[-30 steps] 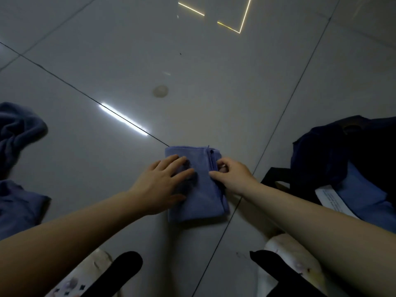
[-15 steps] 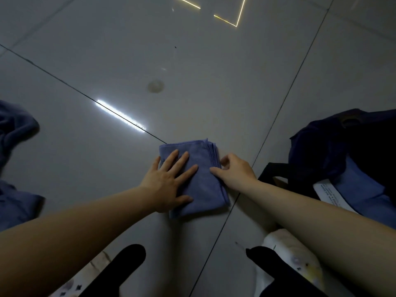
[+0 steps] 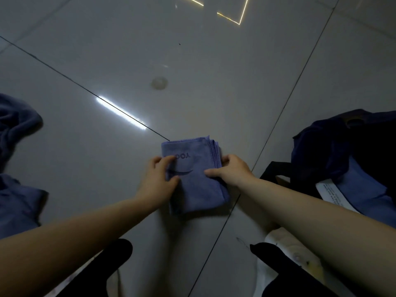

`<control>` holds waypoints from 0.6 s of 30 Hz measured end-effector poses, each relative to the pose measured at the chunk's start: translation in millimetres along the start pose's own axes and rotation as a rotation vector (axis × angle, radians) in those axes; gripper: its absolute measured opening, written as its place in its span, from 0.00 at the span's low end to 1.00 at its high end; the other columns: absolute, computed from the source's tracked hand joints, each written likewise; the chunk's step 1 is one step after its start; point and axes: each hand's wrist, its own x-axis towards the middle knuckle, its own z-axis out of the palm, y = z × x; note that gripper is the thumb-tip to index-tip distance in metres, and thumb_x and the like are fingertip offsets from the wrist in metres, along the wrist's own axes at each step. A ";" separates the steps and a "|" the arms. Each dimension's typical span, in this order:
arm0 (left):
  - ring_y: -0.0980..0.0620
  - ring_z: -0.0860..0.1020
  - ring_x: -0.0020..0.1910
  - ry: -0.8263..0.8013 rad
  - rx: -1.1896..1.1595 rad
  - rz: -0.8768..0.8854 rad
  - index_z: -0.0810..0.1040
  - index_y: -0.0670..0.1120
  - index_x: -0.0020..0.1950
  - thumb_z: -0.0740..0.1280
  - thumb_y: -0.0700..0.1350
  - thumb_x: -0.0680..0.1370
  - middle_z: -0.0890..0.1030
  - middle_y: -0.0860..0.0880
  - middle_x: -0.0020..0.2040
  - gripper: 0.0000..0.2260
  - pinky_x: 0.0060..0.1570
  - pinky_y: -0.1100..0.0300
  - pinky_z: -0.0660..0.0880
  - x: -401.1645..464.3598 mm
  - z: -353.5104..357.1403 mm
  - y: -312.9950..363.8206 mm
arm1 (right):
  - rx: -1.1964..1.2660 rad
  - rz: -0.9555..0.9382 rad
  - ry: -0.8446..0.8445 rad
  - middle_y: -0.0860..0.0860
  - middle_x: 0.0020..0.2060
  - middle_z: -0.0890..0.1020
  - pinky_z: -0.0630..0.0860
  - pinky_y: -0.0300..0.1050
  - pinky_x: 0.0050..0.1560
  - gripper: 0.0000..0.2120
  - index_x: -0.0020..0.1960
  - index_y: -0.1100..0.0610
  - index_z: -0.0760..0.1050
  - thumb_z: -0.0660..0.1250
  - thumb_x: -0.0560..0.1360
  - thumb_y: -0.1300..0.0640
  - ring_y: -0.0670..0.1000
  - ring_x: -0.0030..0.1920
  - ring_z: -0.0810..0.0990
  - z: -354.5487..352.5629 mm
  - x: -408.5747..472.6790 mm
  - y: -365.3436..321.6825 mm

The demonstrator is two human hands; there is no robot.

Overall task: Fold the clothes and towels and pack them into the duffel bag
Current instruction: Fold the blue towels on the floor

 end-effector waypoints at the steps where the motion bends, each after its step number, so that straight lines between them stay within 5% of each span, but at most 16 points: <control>1: 0.45 0.69 0.65 -0.052 -0.066 -0.062 0.65 0.52 0.73 0.68 0.40 0.75 0.62 0.45 0.69 0.27 0.65 0.53 0.68 -2.2 2.0 1.4 | 0.084 0.037 -0.037 0.53 0.50 0.81 0.78 0.49 0.50 0.25 0.55 0.59 0.73 0.79 0.64 0.52 0.54 0.49 0.80 1.5 0.6 -1.5; 5: 0.46 0.76 0.55 -0.105 -0.455 -0.145 0.63 0.54 0.72 0.71 0.32 0.71 0.72 0.42 0.62 0.35 0.52 0.55 0.78 -2.5 1.9 5.7 | 0.195 0.039 -0.137 0.56 0.51 0.82 0.79 0.52 0.54 0.18 0.52 0.55 0.75 0.76 0.65 0.59 0.55 0.48 0.81 5.4 0.1 -6.5; 8: 0.50 0.79 0.43 -0.110 -0.696 -0.248 0.62 0.55 0.71 0.70 0.30 0.72 0.78 0.42 0.49 0.35 0.35 0.62 0.77 1.6 -7.7 10.7 | 0.000 -0.088 -0.138 0.51 0.53 0.80 0.77 0.54 0.56 0.33 0.63 0.50 0.69 0.76 0.60 0.51 0.55 0.52 0.79 3.2 -5.2 -8.6; 10: 0.49 0.77 0.40 -0.086 -0.769 -0.285 0.63 0.54 0.71 0.68 0.30 0.74 0.76 0.44 0.45 0.31 0.36 0.58 0.76 1.4 -10.9 14.7 | -0.086 -0.158 -0.138 0.50 0.55 0.77 0.75 0.49 0.54 0.37 0.68 0.52 0.62 0.75 0.65 0.51 0.54 0.54 0.77 0.4 -9.6 -7.8; 14: 0.50 0.75 0.34 -0.083 -0.904 -0.337 0.58 0.56 0.71 0.64 0.29 0.76 0.75 0.45 0.41 0.32 0.38 0.52 0.78 -3.1 -13.8 22.8 | -0.210 -0.240 0.004 0.50 0.49 0.74 0.71 0.45 0.45 0.26 0.63 0.56 0.61 0.71 0.72 0.50 0.54 0.48 0.75 -2.4 -20.3 -3.9; 18: 0.50 0.78 0.35 -0.125 -0.971 -0.438 0.60 0.48 0.75 0.67 0.30 0.74 0.77 0.45 0.46 0.33 0.29 0.58 0.78 -6.2 -15.7 28.8 | -0.297 -0.354 0.104 0.51 0.52 0.75 0.70 0.46 0.45 0.25 0.62 0.54 0.60 0.70 0.73 0.50 0.55 0.49 0.76 -0.5 -34.1 -5.7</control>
